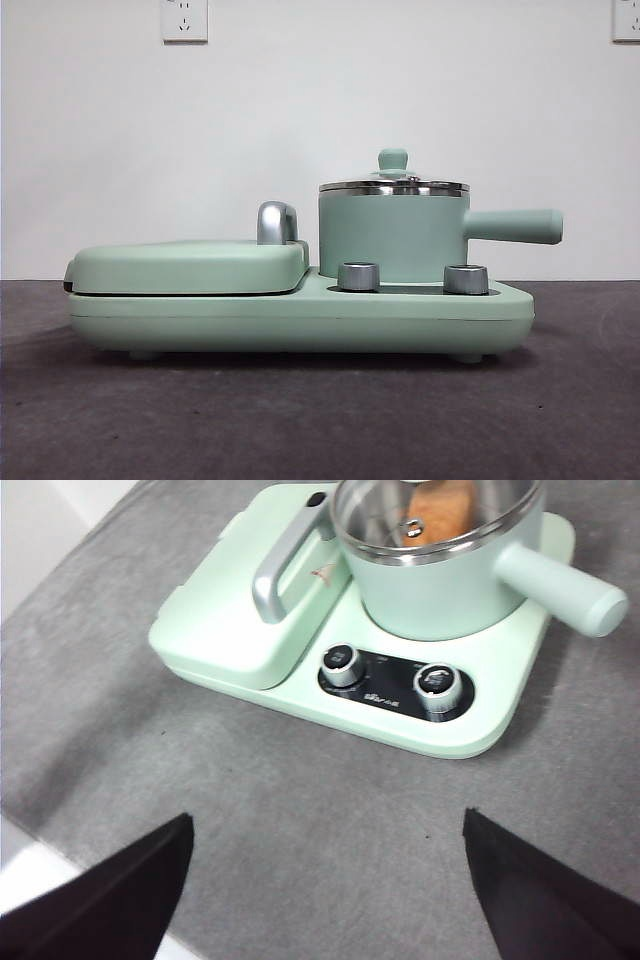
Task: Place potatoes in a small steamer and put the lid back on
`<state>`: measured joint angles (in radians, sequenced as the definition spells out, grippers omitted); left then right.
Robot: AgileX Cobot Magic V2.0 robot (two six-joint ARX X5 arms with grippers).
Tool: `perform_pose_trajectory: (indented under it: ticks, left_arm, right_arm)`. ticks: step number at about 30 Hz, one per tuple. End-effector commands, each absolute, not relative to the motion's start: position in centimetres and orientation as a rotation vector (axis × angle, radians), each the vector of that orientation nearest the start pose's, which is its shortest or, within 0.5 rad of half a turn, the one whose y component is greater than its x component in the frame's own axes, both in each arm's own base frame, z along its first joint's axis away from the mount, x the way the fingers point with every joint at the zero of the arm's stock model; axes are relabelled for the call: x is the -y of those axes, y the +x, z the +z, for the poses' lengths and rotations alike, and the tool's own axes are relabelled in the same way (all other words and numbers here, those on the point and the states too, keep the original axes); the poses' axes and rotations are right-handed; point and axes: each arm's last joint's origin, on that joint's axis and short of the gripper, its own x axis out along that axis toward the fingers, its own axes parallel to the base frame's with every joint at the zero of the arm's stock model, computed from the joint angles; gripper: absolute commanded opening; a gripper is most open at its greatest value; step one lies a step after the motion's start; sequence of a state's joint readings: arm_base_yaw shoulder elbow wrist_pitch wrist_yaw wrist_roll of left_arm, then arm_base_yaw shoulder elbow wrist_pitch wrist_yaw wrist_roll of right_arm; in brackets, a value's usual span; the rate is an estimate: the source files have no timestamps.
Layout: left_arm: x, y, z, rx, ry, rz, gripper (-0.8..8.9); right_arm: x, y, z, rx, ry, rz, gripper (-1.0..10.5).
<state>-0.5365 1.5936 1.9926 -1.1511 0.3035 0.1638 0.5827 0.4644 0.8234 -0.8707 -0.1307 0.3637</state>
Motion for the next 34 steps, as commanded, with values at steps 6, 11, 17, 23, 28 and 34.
perform_pose_trajectory:
  ticks: [6, 11, 17, 23, 28, 34]
  left_arm:
    - [12.3, 18.6, 41.5, -0.793, 0.197, -0.85, 4.77]
    - [9.7, 14.2, 37.9, -0.782, 0.137, -0.835, 4.76]
    - [7.5, 10.7, 34.5, -0.641, -0.073, -0.787, 2.99]
    - [6.2, 8.6, 33.3, -0.58, -0.155, -0.78, 0.15]
    - [5.5, 7.4, 33.7, -0.532, -0.161, -0.789, 0.15]
    - [5.0, 6.6, 33.9, -0.493, -0.166, -0.796, 0.15]
  right_arm:
    - [-4.6, 6.2, 32.0, -0.604, 0.19, 0.62, 4.3]
    - [-4.6, 6.2, 32.0, -0.603, 0.189, 0.619, 4.3]
    - [-4.6, 6.2, 32.0, -0.605, 0.192, 0.618, 3.2]
    - [-4.6, 6.2, 32.0, -0.605, 0.192, 0.618, 0.2]
    - [-4.6, 6.2, 32.0, -0.604, 0.192, 0.618, 0.2]
    - [-4.6, 6.2, 32.0, -0.603, 0.192, 0.618, 0.2]
